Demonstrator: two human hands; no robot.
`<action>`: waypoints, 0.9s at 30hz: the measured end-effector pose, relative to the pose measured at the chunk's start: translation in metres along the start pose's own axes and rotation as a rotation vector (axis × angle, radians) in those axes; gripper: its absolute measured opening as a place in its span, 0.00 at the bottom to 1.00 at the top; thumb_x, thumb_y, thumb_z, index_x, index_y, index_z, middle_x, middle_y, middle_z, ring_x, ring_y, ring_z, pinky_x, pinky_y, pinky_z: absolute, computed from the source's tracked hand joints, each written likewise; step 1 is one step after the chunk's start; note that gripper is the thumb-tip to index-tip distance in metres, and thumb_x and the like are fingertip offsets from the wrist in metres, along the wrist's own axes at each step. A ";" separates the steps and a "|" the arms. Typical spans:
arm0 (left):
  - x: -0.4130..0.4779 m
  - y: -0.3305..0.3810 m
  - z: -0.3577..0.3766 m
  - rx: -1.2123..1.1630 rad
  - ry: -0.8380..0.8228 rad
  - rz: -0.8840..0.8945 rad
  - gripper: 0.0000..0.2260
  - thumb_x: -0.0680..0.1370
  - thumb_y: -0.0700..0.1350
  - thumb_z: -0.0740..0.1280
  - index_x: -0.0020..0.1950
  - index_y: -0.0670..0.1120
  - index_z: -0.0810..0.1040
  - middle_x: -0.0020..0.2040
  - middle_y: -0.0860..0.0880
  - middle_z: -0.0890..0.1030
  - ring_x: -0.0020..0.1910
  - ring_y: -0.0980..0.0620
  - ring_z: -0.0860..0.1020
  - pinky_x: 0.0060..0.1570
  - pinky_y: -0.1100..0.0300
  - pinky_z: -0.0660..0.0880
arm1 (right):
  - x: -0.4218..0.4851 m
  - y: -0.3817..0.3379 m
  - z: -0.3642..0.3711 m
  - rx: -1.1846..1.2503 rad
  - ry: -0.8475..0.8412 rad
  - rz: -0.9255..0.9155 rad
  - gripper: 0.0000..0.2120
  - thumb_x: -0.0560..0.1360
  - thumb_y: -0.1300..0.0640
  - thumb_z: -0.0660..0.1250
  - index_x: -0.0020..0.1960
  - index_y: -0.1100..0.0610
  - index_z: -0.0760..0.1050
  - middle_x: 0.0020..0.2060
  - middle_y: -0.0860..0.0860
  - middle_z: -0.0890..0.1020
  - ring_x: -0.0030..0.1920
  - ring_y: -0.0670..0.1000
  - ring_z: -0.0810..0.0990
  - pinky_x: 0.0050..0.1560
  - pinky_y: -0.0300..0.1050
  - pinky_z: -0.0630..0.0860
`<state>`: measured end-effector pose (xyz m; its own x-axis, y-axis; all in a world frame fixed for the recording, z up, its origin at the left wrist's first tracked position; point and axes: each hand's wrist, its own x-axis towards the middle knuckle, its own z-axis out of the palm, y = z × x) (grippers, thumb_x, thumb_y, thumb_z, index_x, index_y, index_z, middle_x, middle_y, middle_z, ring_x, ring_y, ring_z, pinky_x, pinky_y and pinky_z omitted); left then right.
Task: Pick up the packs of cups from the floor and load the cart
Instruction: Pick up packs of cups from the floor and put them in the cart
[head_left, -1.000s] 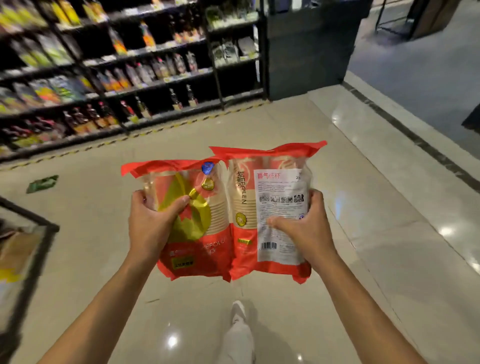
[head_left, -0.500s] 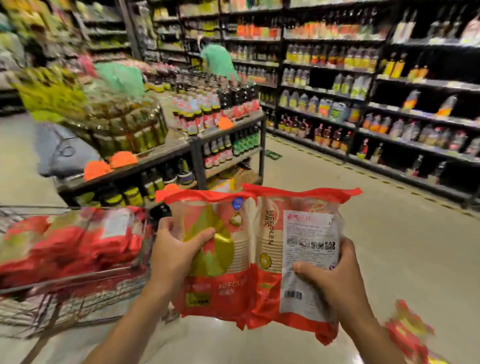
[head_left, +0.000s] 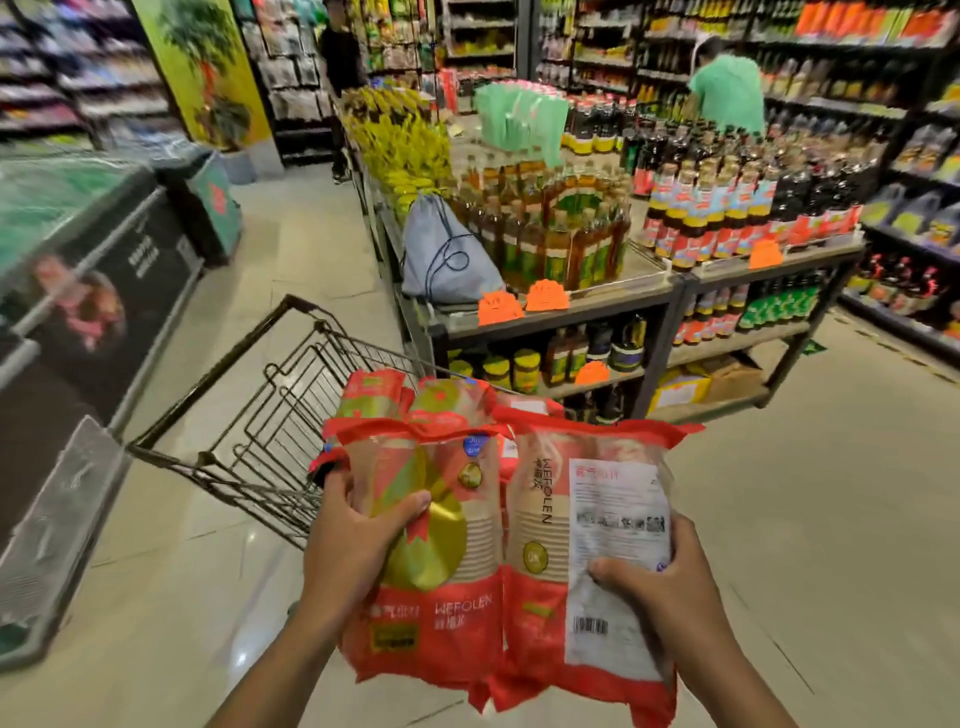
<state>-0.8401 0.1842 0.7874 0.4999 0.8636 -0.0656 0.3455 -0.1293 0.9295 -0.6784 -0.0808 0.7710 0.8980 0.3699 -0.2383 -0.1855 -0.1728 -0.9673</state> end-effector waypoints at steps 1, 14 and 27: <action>0.018 -0.004 -0.005 -0.003 0.000 -0.014 0.42 0.55 0.73 0.78 0.64 0.58 0.72 0.56 0.55 0.84 0.50 0.53 0.84 0.52 0.44 0.83 | 0.013 -0.002 0.013 0.003 -0.011 0.010 0.33 0.60 0.66 0.84 0.57 0.49 0.72 0.49 0.51 0.86 0.39 0.46 0.87 0.31 0.36 0.80; 0.343 -0.052 -0.023 0.173 0.040 -0.234 0.39 0.53 0.67 0.80 0.57 0.50 0.76 0.49 0.49 0.85 0.45 0.46 0.86 0.48 0.45 0.82 | 0.297 0.029 0.138 0.131 -0.022 0.219 0.22 0.68 0.69 0.77 0.60 0.59 0.80 0.49 0.56 0.89 0.45 0.59 0.89 0.43 0.53 0.84; 0.568 -0.149 0.048 0.333 -0.110 -0.381 0.36 0.56 0.65 0.79 0.56 0.43 0.81 0.51 0.42 0.86 0.49 0.40 0.84 0.55 0.40 0.81 | 0.440 0.086 0.188 0.000 0.056 0.498 0.21 0.67 0.71 0.78 0.58 0.62 0.81 0.45 0.56 0.89 0.41 0.57 0.89 0.34 0.47 0.83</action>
<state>-0.5692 0.6706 0.5938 0.3635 0.8258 -0.4312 0.7443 0.0209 0.6675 -0.3739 0.2386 0.5671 0.7205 0.1932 -0.6660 -0.5968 -0.3162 -0.7374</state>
